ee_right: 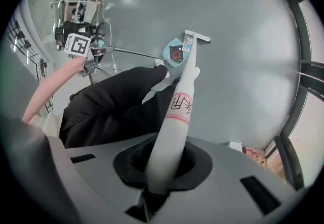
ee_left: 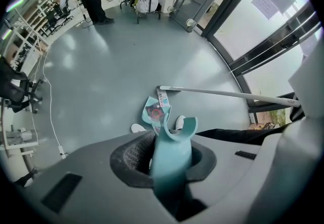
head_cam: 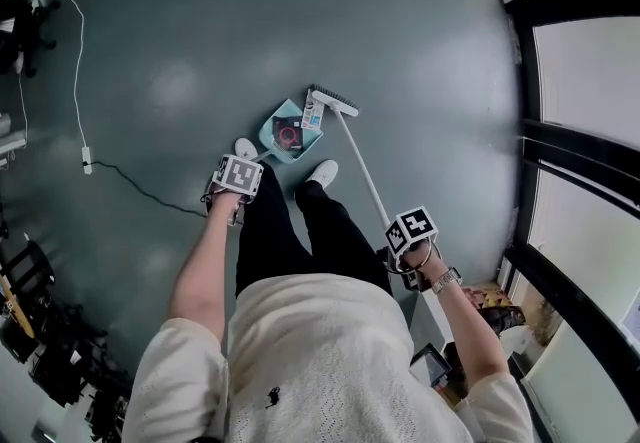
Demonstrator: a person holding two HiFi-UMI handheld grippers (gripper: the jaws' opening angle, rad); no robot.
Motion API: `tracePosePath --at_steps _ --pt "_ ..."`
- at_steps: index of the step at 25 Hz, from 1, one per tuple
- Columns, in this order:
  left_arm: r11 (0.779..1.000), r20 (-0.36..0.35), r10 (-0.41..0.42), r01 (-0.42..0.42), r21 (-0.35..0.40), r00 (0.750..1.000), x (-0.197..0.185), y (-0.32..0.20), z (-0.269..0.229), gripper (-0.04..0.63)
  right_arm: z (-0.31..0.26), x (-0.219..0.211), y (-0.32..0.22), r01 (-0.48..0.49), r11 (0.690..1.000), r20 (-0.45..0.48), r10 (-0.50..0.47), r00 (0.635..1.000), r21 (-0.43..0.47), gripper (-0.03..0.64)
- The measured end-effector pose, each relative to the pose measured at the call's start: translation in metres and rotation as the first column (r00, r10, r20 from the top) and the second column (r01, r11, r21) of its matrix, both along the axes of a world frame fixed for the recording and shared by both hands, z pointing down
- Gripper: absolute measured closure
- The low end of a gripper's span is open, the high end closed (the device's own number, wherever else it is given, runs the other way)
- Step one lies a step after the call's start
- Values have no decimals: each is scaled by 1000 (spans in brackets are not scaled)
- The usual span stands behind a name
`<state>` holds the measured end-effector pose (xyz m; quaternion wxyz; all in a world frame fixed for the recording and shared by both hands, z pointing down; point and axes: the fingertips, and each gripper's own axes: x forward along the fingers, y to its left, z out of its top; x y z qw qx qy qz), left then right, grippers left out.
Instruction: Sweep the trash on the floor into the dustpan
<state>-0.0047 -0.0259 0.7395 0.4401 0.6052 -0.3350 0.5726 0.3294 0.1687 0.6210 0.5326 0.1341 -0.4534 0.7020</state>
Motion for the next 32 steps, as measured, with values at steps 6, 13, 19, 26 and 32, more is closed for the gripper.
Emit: tracePosePath --at_steps 6,13,19,26,32 --pt "999 27 17 -17 28 1000 -10 5 -4 503 -13 -10 8 151 987 63 -148 987 -46 577" --pt "999 1 16 -16 33 1000 -28 6 -2 503 -29 -68 30 166 983 136 -155 979 -77 574" --pt "1000 -59 0 2 22 998 -47 16 7 503 -22 -129 74 98 993 115 -90 989 -63 572" --pt "999 -77 44 -41 36 996 -60 16 8 503 -23 -191 94 -101 994 86 105 991 -49 572" --pt "994 -82 109 -108 20 991 -59 22 5 503 -25 -216 100 -185 982 68 186 980 -20 574"
